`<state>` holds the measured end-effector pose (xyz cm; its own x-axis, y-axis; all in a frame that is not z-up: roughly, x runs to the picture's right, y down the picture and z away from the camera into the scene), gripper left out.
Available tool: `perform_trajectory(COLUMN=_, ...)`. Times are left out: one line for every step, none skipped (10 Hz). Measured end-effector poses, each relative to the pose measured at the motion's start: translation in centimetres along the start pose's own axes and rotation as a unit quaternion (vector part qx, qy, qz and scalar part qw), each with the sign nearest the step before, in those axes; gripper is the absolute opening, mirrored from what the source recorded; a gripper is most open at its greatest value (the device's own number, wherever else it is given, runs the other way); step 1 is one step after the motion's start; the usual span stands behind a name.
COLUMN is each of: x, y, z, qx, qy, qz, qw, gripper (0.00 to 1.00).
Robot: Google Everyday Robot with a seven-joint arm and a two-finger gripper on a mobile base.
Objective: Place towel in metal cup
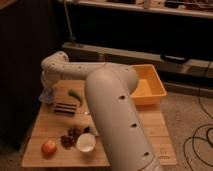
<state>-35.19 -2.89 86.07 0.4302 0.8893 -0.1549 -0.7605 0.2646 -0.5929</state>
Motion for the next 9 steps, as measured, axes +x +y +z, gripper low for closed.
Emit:
perform_trajectory(x=-0.1, y=-0.2, z=0.0, qx=0.003, qy=0.001, qz=0.003, qw=1.0000, gripper=0.00)
perform_trajectory(x=-0.3, y=-0.3, z=-0.1, qx=0.005, qy=-0.001, qz=0.004, qw=1.0000, gripper=0.00)
perform_trajectory(x=-0.4, y=-0.5, z=-0.2, qx=0.007, qy=0.000, qz=0.005, qw=1.0000, gripper=0.00)
perform_trajectory(x=-0.5, y=-0.5, z=-0.4, qx=0.004, qy=0.000, qz=0.006, qw=1.0000, gripper=0.00)
perform_trajectory(x=-0.5, y=-0.4, z=-0.6, qx=0.000, qy=0.002, qz=0.004, qw=1.0000, gripper=0.00)
perform_trajectory(x=-0.6, y=-0.3, z=-0.7, qx=-0.005, qy=0.005, qz=0.004, qw=1.0000, gripper=0.01)
perform_trajectory(x=-0.7, y=-0.1, z=-0.8, qx=-0.013, qy=0.011, qz=0.004, qw=0.9998, gripper=0.09)
perform_trajectory(x=-0.7, y=0.0, z=-0.9, qx=-0.017, qy=0.015, qz=0.004, qw=0.9997, gripper=0.17)
perform_trajectory(x=-0.7, y=0.2, z=-1.0, qx=-0.021, qy=0.020, qz=0.004, qw=0.9996, gripper=0.27)
